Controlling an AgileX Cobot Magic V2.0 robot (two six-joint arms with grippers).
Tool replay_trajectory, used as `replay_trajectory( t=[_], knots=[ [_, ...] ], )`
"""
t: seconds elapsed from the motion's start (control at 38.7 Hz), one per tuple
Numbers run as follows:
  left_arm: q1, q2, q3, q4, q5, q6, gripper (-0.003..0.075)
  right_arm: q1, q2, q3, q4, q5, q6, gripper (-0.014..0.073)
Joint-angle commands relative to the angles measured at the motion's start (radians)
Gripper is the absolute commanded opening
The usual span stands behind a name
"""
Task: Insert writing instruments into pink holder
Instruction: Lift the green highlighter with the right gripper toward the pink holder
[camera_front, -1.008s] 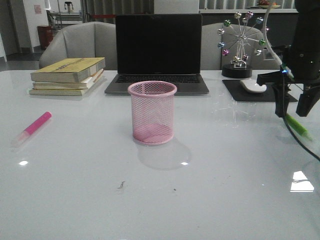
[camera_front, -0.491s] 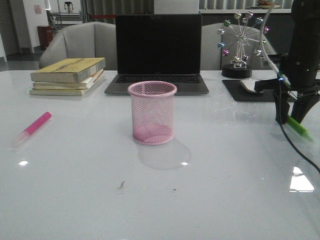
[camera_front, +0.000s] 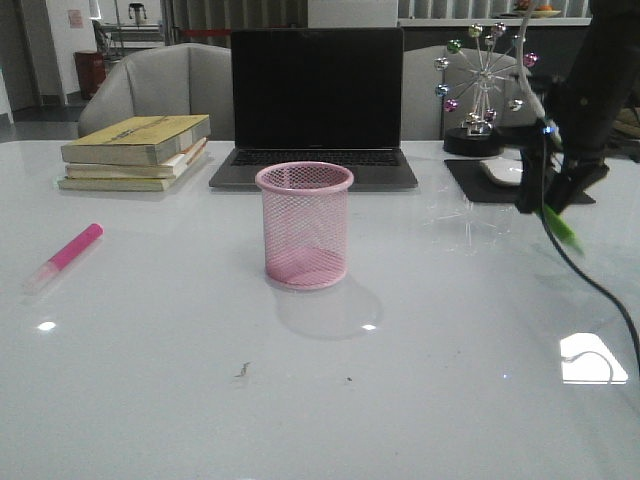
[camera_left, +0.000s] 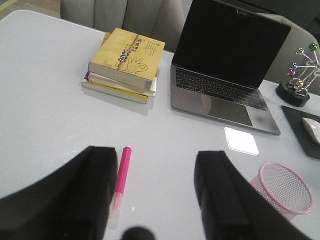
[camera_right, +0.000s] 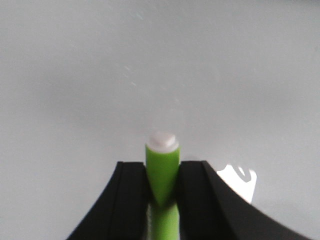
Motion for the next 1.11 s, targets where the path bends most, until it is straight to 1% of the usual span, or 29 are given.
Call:
replay_trajectory(
  t=[0.0, 0.18, 0.28, 0.36, 0.44, 0.54, 0.59, 0.67, 0.85, 0.98, 1.09],
  knots=[
    [-0.005, -0.004, -0.039, -0.015, -0.077, -0.001, 0.0428, -0.004, -0.175, -0.031, 0.078, -0.07, -0.073, 0.0022],
    [-0.005, -0.004, -0.039, -0.015, -0.077, -0.001, 0.0428, -0.004, -0.308, -0.03, 0.154, -0.129, -0.151, 0.0022],
    [-0.005, -0.004, -0.039, -0.015, -0.081, -0.001, 0.0428, 0.002, -0.373, -0.029, 0.227, -0.175, -0.222, 0.0022],
    [-0.005, -0.004, -0.039, -0.015, -0.083, -0.001, 0.0428, 0.015, -0.416, -0.029, 0.307, -0.212, -0.306, 0.0022],
    [-0.005, -0.004, -0.039, -0.015, -0.083, -0.001, 0.0428, 0.034, -0.452, -0.029, 0.41, -0.254, -0.422, 0.0022],
    [-0.005, -0.004, -0.039, -0.015, -0.083, -0.001, 0.0428, 0.066, -0.477, -0.027, 0.52, -0.292, -0.51, 0.0022],
    [-0.005, -0.004, -0.039, -0.015, -0.083, -0.001, 0.0428, 0.084, -0.483, -0.024, 0.553, -0.317, -0.535, 0.0022],
    [-0.005, -0.004, -0.039, -0.015, -0.083, -0.001, 0.0428, 0.115, -0.483, -0.011, 0.567, -0.372, -0.554, 0.0022],
    [-0.005, -0.004, -0.039, -0.015, -0.083, -0.001, 0.0428, 0.211, -0.483, 0.084, 0.567, -0.529, -0.595, 0.0022],
    [-0.005, -0.004, -0.039, -0.015, -0.083, -0.001, 0.0428, 0.296, -0.483, 0.165, 0.574, -0.645, -0.689, 0.0022],
    [-0.005, -0.004, -0.039, -0.015, -0.085, -0.001, 0.0428, 0.359, -0.483, 0.234, 0.63, -0.761, -0.779, 0.0022]
  ],
)
